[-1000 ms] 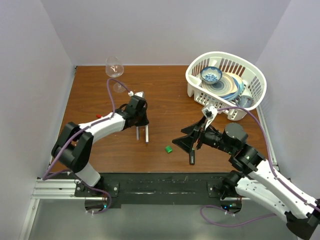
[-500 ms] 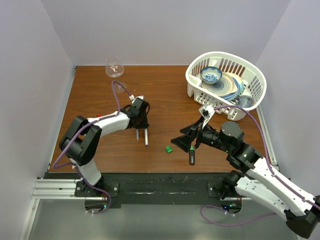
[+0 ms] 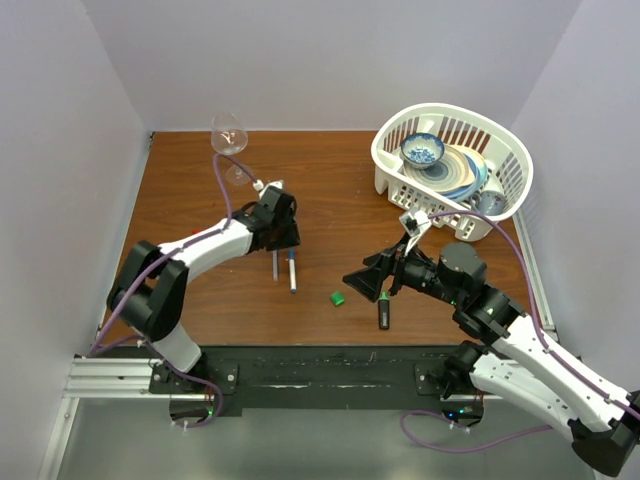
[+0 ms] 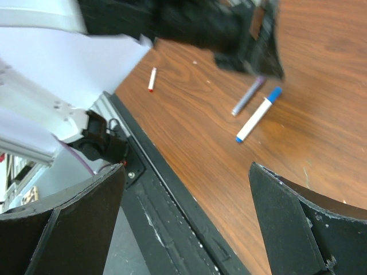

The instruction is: Insert the pens into the pen caps

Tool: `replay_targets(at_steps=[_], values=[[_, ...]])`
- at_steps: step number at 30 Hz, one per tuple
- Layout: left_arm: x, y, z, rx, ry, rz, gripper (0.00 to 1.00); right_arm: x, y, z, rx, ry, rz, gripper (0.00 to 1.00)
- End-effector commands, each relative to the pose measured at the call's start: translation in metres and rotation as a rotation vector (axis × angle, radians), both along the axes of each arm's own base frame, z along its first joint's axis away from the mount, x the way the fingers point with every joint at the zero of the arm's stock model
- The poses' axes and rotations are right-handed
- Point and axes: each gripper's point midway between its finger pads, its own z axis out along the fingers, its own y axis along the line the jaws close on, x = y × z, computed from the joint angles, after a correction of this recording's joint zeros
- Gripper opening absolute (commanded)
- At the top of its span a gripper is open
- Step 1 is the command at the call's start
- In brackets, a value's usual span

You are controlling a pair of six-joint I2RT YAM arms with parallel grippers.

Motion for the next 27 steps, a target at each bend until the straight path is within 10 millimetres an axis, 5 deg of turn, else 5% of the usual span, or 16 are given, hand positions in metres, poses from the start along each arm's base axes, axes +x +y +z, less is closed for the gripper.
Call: replay_targets(at_steps=[1, 9, 12, 17, 19, 22, 27], values=[[0.019, 0.044, 0.053, -0.075, -0.054, 0.206, 0.52, 0.003, -0.007, 0.019, 0.016, -0.012, -0.048, 0.93], [0.007, 0.167, 0.066, 0.140, -0.069, 0.572, 0.61, 0.001, -0.010, 0.015, 0.025, -0.015, -0.060, 0.93], [-0.011, 0.180, 0.065, 0.164, -0.047, 0.621, 0.61, 0.015, -0.021, -0.008, -0.009, 0.096, -0.186, 0.92], [-0.028, 0.178, 0.070, 0.142, -0.063, 0.554, 0.61, 0.024, -0.058, -0.072, -0.160, 0.369, -0.469, 0.91], [-0.025, 0.159, 0.080, 0.080, -0.120, 0.404, 0.60, 0.024, -0.079, -0.104, -0.277, 0.451, -0.587, 0.90], [-0.032, 0.128, 0.086, -0.019, -0.172, 0.176, 0.60, 0.021, -0.093, -0.128, -0.353, 0.508, -0.661, 0.86], [-0.053, 0.107, 0.087, -0.117, -0.205, 0.038, 0.61, 0.020, -0.103, -0.158, -0.407, 0.525, -0.705, 0.76]])
